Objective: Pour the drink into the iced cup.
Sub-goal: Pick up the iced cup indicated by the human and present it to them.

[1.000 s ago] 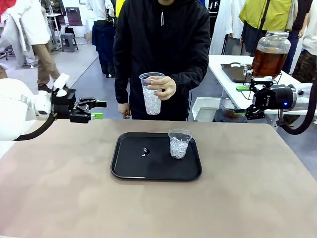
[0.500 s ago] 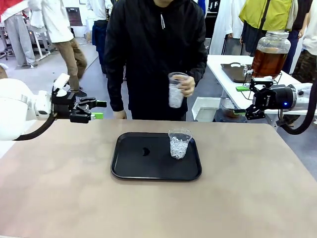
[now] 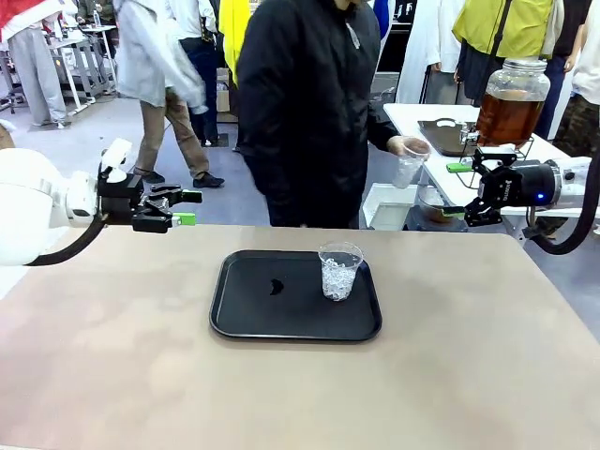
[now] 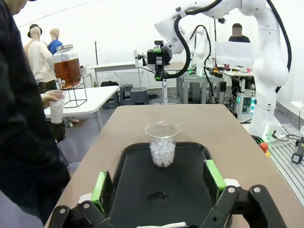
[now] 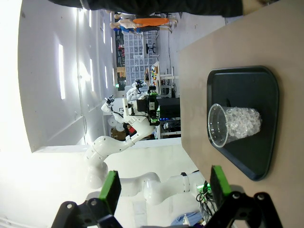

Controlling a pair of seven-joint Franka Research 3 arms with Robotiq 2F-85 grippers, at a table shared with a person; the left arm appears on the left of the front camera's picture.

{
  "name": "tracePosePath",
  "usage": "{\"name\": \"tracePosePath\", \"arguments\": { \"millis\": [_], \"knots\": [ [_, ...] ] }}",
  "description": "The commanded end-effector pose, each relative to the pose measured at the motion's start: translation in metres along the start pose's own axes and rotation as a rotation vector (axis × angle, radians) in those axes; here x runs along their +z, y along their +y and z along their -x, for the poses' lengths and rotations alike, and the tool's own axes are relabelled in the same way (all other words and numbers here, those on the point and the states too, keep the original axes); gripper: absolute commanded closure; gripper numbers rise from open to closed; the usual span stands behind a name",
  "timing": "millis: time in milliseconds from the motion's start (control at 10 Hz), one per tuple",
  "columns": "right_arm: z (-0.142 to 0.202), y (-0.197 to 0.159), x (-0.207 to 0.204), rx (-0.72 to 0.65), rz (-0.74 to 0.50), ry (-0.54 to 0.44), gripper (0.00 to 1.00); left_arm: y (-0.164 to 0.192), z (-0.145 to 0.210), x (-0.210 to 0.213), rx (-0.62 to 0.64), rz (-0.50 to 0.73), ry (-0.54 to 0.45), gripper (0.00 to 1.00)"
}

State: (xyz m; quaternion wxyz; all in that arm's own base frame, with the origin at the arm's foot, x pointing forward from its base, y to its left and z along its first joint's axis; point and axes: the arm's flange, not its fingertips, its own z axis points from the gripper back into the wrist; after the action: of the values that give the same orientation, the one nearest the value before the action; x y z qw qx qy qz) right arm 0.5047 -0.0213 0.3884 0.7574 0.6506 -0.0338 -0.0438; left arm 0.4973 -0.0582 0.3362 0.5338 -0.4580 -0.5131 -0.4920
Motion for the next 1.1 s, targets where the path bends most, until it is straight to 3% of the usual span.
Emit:
{"name": "tracePosePath", "arguments": {
  "millis": [0, 1000],
  "knots": [
    [-0.0005, 0.0031, -0.0002, 0.002, -0.001, -0.001, 0.0, -0.0004, -0.0018, -0.0016, -0.002, -0.004, -0.006, 0.0],
    [-0.0005, 0.0031, -0.0002, 0.002, -0.001, -0.001, 0.0, -0.0004, -0.0018, -0.0016, -0.002, -0.004, -0.006, 0.0]
  ]
}}
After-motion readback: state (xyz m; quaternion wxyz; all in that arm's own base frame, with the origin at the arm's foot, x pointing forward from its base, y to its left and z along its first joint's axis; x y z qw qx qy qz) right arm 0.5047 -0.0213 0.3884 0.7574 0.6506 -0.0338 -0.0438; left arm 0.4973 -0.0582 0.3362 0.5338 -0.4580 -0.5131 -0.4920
